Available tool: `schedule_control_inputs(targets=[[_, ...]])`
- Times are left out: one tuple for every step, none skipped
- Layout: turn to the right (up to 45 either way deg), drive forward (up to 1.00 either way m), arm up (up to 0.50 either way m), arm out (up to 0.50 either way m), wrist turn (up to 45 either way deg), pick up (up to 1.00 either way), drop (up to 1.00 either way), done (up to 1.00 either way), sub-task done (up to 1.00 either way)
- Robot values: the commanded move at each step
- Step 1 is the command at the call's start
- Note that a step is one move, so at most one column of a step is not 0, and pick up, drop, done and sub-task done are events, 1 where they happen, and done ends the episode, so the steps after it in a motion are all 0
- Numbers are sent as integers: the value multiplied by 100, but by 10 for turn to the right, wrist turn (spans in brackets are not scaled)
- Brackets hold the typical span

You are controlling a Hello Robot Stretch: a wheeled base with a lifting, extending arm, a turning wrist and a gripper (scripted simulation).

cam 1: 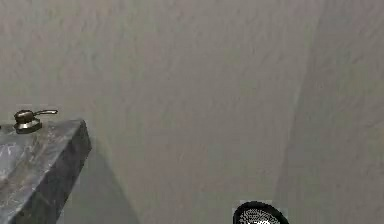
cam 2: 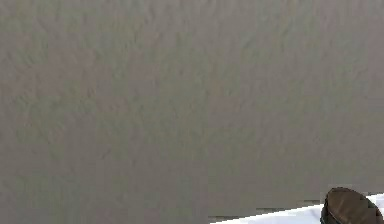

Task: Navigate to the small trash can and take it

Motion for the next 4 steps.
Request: schedule_control_inputs(targets=[[-450,0,0,0,0,0,0,0,0],[-150,0,0,0,0,0,0,0,0],[0,0,34,0,0,0,0,0,0],[0,0,0,48,0,0,0,0,0]])
